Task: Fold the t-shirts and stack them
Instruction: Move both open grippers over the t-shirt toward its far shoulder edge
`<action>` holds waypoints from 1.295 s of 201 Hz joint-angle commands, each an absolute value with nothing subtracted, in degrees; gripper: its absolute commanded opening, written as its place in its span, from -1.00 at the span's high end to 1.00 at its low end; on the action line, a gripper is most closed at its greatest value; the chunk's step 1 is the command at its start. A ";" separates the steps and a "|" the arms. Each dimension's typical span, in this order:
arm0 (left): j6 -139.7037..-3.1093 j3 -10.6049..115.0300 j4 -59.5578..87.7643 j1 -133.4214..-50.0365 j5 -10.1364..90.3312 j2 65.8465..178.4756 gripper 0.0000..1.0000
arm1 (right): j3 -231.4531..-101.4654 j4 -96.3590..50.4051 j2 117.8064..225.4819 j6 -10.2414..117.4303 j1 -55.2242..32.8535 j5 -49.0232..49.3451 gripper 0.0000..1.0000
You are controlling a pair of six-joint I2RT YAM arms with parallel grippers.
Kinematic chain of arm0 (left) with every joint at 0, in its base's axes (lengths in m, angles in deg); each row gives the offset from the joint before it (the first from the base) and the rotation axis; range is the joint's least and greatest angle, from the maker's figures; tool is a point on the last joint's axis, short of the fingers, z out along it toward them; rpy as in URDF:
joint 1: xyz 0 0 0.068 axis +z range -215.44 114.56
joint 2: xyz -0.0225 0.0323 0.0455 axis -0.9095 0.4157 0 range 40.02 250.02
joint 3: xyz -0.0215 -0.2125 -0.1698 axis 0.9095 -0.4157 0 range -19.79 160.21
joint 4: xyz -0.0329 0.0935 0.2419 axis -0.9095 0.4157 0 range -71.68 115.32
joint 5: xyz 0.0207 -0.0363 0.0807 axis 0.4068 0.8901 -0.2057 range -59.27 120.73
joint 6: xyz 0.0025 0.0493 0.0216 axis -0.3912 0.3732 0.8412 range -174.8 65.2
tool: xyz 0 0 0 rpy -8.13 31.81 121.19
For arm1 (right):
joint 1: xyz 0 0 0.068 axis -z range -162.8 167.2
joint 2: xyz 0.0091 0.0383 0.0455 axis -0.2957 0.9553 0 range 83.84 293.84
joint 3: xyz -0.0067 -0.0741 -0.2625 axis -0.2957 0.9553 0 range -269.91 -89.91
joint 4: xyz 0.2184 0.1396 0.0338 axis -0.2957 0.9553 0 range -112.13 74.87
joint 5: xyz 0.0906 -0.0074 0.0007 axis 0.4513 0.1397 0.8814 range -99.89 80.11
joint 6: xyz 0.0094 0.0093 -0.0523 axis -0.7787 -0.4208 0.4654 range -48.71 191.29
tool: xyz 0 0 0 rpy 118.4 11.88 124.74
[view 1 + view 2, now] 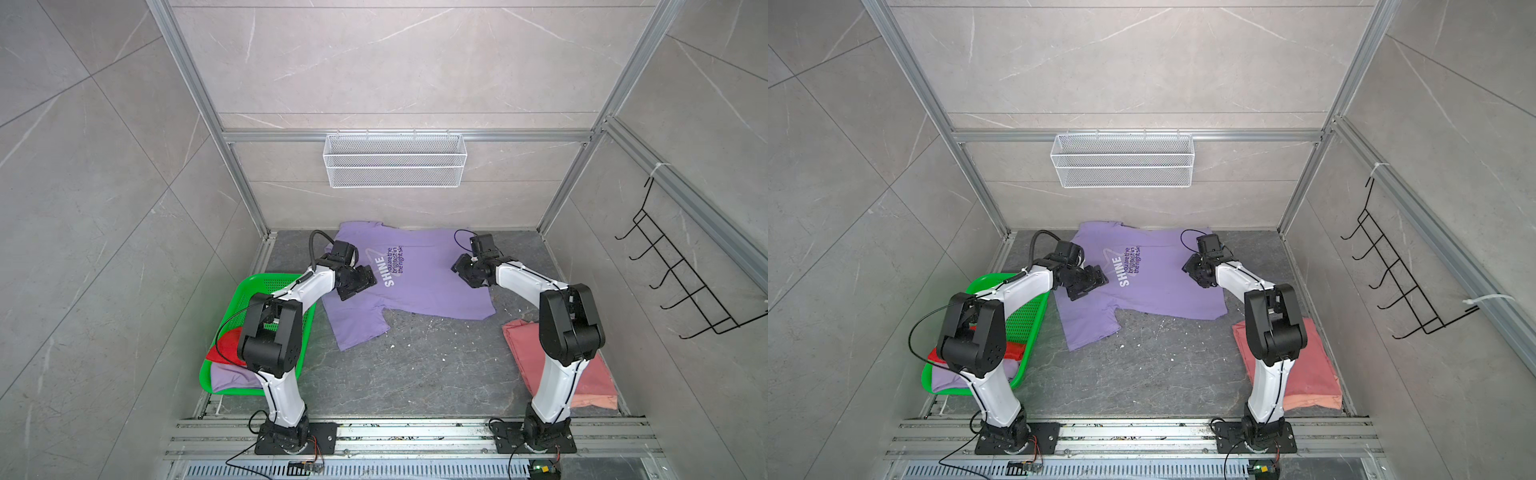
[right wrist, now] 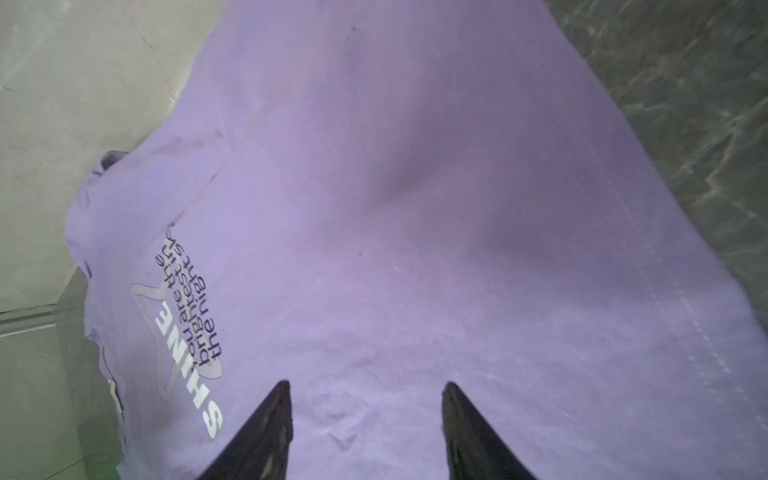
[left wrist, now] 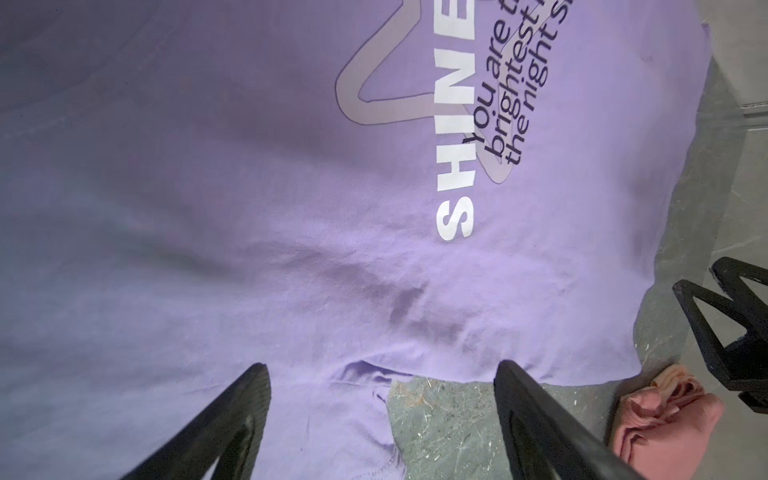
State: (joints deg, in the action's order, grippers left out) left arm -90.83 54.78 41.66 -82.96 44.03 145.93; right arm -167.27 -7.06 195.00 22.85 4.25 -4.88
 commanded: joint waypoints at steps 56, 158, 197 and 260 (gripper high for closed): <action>-91.26 44.39 36.61 -83.39 41.51 146.27 -0.75 | -160.89 -4.35 199.09 25.80 4.13 -4.79 -0.17; -98.84 18.32 39.86 -87.37 40.91 129.73 -0.73 | -144.72 3.51 186.33 25.08 4.54 -1.75 -0.11; -101.69 16.28 42.69 -90.79 42.30 122.51 -0.72 | -143.86 12.70 181.79 25.34 5.09 -7.43 -0.11; -89.64 41.07 49.77 -90.16 38.12 128.71 -0.74 | -157.37 10.34 182.57 29.19 6.15 -8.62 -0.16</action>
State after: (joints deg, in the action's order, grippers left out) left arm -96.08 29.90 46.55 -90.80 40.81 123.33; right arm -149.65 10.74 181.27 27.24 6.15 -7.10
